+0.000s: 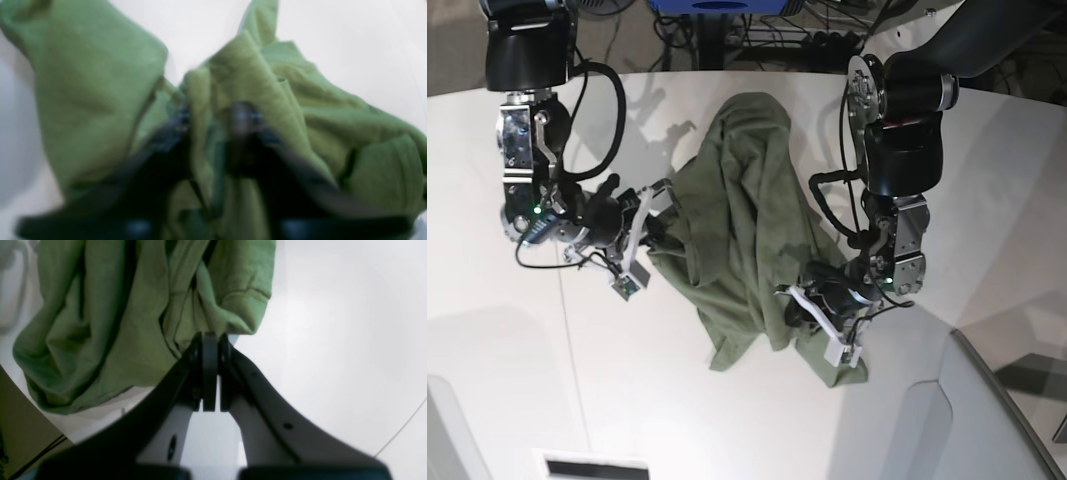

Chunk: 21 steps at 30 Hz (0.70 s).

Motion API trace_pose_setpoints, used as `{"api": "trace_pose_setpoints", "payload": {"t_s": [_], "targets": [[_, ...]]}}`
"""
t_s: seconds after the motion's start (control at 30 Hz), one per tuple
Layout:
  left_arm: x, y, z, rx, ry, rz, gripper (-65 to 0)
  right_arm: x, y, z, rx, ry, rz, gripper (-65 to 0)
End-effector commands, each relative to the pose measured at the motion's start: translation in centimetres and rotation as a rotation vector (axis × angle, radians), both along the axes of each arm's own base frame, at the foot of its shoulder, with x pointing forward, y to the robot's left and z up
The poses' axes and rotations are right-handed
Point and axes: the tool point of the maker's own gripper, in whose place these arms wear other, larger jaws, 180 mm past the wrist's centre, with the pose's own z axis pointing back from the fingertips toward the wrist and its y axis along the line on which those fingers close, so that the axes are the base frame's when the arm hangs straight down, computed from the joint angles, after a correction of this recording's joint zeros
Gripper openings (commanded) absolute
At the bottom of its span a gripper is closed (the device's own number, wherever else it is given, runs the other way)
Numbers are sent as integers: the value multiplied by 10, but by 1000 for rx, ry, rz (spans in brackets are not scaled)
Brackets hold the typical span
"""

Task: Layout the t-shirt on the table in an organized manner, then fold the t-shirt properly
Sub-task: 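Reach the left gripper down and grasp the shirt's opposite edge, then lift the green shirt with both grippers and stretch it between them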

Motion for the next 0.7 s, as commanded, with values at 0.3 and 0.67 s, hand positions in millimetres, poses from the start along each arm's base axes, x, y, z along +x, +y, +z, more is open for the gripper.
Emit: {"api": "trace_pose_setpoints", "payload": {"t_s": [0.3, 0.67], "targets": [[39, 22, 77, 64, -193, 42, -650, 13, -8, 13, 3, -52, -4, -650], [38, 74, 142, 240, -298, 73, -650, 61, -105, 59, -30, -192, -265, -650]]}}
